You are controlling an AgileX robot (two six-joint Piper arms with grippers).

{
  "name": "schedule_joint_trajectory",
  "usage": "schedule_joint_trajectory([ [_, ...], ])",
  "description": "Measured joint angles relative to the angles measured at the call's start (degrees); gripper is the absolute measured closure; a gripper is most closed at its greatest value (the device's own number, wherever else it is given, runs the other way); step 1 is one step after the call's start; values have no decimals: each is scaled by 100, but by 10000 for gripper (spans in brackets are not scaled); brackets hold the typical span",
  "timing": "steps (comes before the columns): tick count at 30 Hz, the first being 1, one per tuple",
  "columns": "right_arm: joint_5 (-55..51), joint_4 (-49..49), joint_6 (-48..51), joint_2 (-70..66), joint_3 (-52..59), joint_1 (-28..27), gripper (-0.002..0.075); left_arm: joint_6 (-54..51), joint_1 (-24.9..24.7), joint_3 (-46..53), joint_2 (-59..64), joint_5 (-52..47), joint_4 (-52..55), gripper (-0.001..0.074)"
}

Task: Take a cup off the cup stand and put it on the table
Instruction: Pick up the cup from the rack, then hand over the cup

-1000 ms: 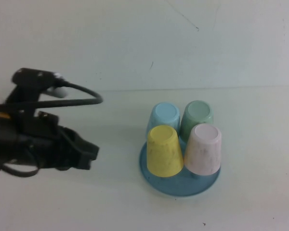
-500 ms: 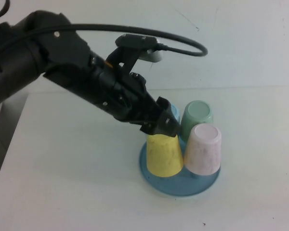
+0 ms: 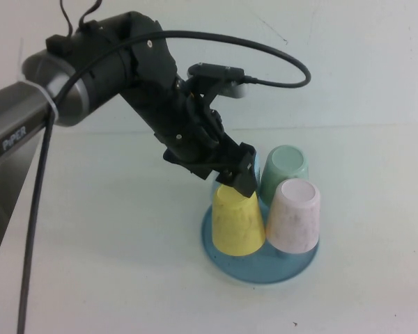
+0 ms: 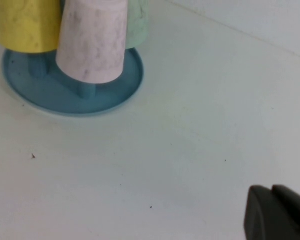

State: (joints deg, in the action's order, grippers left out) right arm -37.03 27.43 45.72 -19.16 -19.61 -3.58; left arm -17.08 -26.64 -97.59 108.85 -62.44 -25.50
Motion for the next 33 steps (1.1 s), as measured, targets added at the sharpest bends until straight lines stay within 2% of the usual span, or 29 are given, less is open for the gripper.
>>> schedule_joint_trajectory([
  [9, 64, 39, 13, 0, 29, 0, 729, 50, -12, -11, 466, -151, -24, 43],
  [11, 80, 51, 13, 0, 52, 0, 729, 50, -12, -11, 490, -151, -24, 64],
  [14, 92, 60, 13, 0, 52, 0, 729, 50, -12, -11, 490, -173, -31, 139],
  [18, 117, 63, 13, 0, 60, 0, 729, 50, -13, -106, 490, -385, -20, 141],
  [22, 117, 63, 27, 0, 60, 0, 729, 50, -13, -462, 499, -723, -7, 148],
  [33, 329, 273, 142, 0, 60, 0, 729, 198, -13, -1570, 231, -839, -266, 163],
])
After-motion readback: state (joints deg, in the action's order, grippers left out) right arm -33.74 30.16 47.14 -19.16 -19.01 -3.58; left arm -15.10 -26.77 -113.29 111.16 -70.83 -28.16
